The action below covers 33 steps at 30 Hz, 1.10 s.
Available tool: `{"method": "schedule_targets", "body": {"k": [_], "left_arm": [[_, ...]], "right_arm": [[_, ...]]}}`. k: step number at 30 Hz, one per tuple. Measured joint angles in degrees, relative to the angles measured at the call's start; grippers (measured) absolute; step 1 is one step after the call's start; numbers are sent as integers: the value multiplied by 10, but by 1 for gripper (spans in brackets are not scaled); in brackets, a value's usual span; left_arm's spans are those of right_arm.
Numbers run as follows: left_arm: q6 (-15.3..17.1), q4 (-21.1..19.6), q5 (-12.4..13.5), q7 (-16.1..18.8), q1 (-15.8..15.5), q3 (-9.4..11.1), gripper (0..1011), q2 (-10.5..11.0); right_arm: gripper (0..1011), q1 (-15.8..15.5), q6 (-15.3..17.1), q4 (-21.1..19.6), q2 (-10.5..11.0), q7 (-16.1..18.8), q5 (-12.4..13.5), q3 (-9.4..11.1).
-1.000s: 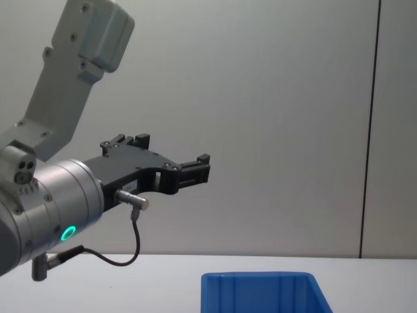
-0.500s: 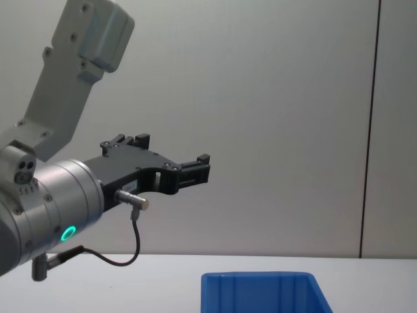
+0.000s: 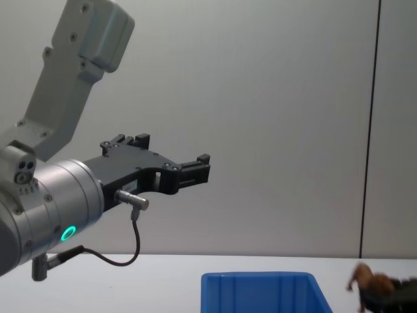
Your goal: Pick up the two dolls from the table and place them into the box.
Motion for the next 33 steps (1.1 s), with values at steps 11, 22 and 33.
{"method": "schedule_targets", "body": {"k": [11, 22, 33], "left_arm": [[0, 0, 0, 0, 0, 0, 1003, 0], [0, 0, 0, 0, 0, 0, 1003, 0], [0, 0, 0, 0, 0, 0, 1003, 0]], "right_arm": [[429, 16, -3, -53, -8, 50, -12, -8], [428, 47, 39, -51, -29, 105, -29, -24], [692, 73, 71, -6, -48, 128, -53, -37]]}}
